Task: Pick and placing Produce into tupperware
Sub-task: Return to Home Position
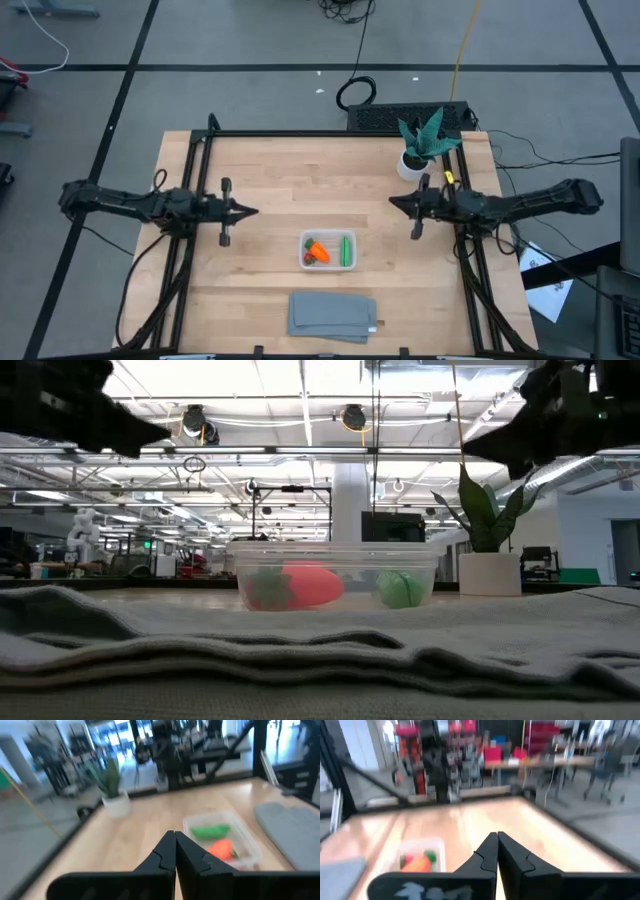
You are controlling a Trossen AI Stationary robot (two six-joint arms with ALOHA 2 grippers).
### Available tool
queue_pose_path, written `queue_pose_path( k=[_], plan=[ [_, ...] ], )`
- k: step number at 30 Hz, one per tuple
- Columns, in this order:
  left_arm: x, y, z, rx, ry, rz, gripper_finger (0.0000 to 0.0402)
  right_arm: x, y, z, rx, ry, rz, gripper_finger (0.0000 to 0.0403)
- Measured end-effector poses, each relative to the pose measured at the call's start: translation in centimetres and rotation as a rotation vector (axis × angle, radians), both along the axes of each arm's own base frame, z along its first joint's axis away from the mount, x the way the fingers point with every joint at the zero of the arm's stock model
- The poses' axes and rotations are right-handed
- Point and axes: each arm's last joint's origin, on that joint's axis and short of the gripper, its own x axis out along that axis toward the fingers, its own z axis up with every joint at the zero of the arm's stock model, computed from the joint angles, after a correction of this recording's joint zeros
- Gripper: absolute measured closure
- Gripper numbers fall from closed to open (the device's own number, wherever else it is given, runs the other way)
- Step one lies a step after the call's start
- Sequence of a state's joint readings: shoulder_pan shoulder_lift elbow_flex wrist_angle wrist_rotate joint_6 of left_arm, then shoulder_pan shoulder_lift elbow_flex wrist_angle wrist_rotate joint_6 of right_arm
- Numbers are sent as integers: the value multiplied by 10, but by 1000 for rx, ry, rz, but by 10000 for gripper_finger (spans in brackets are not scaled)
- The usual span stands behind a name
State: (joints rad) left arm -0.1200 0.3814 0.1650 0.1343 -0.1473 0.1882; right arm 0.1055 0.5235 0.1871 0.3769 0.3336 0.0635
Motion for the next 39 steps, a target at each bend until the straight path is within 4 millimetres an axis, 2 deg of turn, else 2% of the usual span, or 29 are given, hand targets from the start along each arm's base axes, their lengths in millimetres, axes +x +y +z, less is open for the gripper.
queue_pose_path(
  k=[5, 12, 18, 30, 39],
  plan=[
    [3, 0, -21, -77, 100, 16, 401, 2, 3, -10, 64, 76, 17, 403],
    [5, -3, -51, -154, 114, -34, 401, 10, 12, -23, 66, 190, 100, 403],
    [11, -7, -55, -179, 139, -59, 401, 20, 19, -36, 97, 252, 125, 403],
    [23, -17, -63, -255, 163, -95, 401, 41, 26, -55, 179, 262, 145, 403],
    [44, -27, -61, -286, 256, -97, 401, 51, 29, -69, 214, 277, 163, 403]
  ],
)
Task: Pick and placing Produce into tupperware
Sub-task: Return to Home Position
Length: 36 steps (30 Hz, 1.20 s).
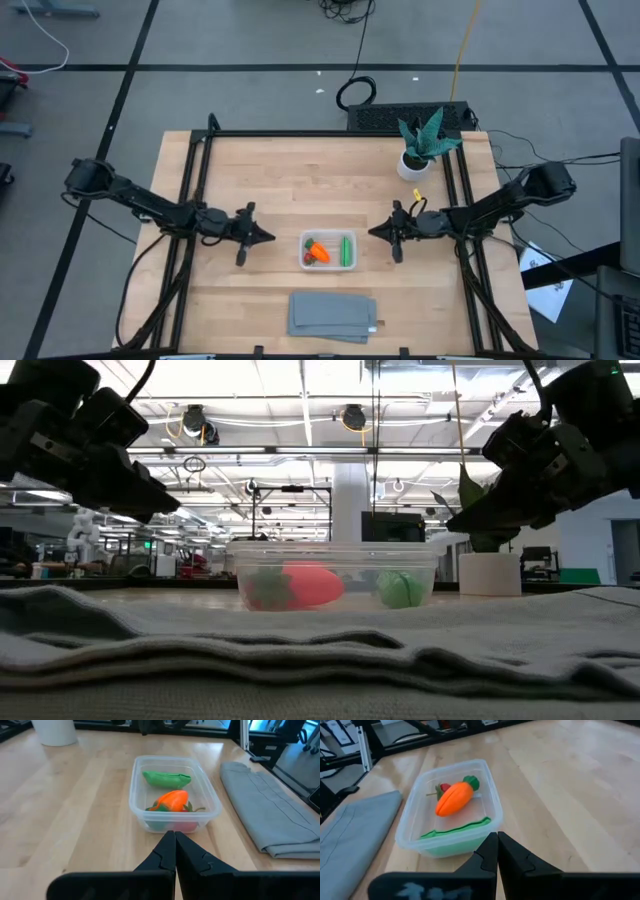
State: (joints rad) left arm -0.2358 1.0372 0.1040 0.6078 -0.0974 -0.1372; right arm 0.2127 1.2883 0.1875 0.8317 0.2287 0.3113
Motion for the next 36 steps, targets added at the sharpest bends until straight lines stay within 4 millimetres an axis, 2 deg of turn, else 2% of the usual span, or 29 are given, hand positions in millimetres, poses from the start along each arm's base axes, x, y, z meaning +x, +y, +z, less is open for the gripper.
queue_pose_path(
  k=[8, 17, 23, 28, 36],
  plan=[
    [18, -7, 0, 9, 27, -9, 401, 2, 5, -4, 33, 0, 32, 403],
    [24, -8, -4, 77, 19, -31, 396, 3, 6, -5, 9, -9, 48, 403],
    [20, -13, 6, 251, -64, -99, 400, 3, 4, 13, -83, -131, 69, 403],
    [12, -6, 20, 369, -96, 2, 395, -2, -12, 26, -142, -153, 4, 403],
    [-8, 13, 44, 374, -157, 127, 395, -20, -33, 50, -197, -218, -66, 403]
  ],
)
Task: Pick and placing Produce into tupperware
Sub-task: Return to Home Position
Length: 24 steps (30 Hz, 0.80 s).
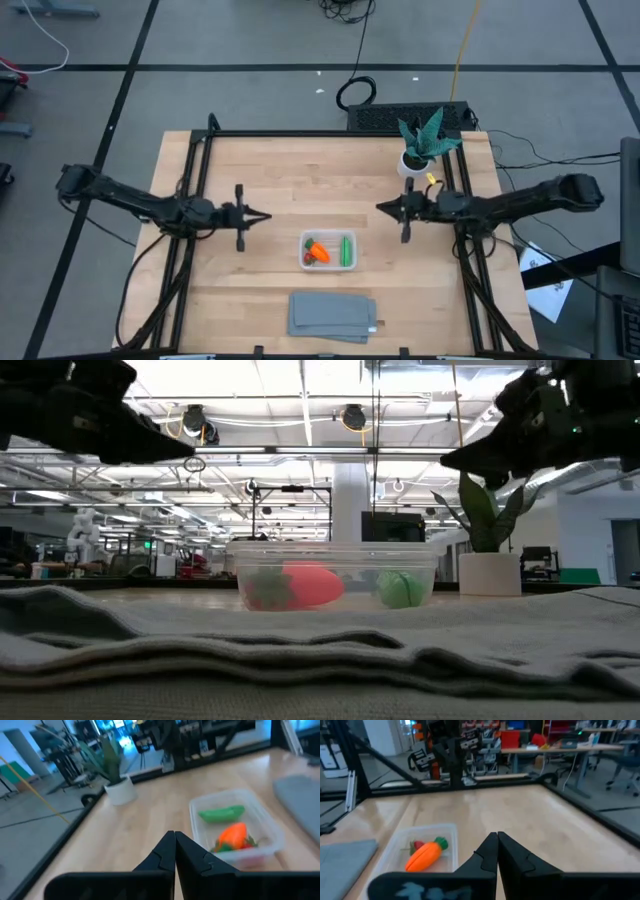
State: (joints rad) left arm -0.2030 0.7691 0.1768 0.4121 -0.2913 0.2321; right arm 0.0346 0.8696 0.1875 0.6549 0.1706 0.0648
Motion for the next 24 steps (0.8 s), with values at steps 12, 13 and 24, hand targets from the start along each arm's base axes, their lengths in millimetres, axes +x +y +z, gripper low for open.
queue_pose_path(
  k=[12, 13, 24],
  plan=[
    [-29, -3, 17, 38, -76, -3, 395, -34, 0, 16, 18, -30, -1, 403],
    [-31, -4, 18, 42, -82, -6, 395, -36, 1, 16, 21, -31, 4, 403],
    [-43, -6, 16, 80, -58, 1, 396, -45, 10, 19, 22, -51, 64, 403]
  ],
)
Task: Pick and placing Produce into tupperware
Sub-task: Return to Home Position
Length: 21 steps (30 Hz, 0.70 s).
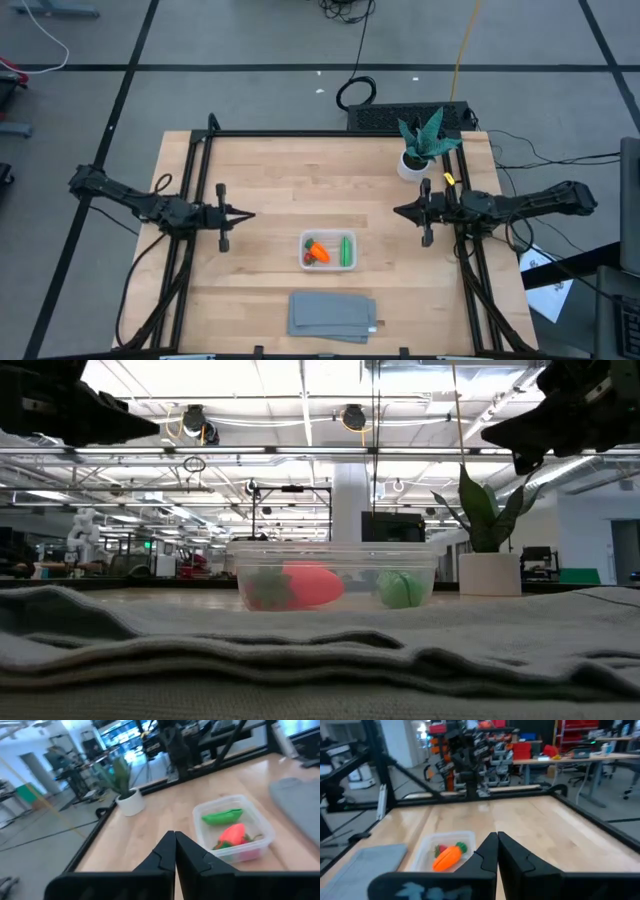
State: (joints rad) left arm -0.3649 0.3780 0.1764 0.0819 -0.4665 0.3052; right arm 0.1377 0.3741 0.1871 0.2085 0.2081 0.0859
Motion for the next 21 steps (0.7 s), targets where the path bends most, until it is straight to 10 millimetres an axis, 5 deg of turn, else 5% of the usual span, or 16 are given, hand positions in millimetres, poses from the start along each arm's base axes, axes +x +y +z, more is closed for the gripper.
queue_pose_path(
  k=[10, 21],
  plan=[
    [-14, 8, 12, 36, -116, -36, 399, -9, 3, 5, -21, -53, 36, 403],
    [-22, 11, 4, -28, -137, -165, 400, -19, 2, 4, -11, -50, 34, 403]
  ],
)
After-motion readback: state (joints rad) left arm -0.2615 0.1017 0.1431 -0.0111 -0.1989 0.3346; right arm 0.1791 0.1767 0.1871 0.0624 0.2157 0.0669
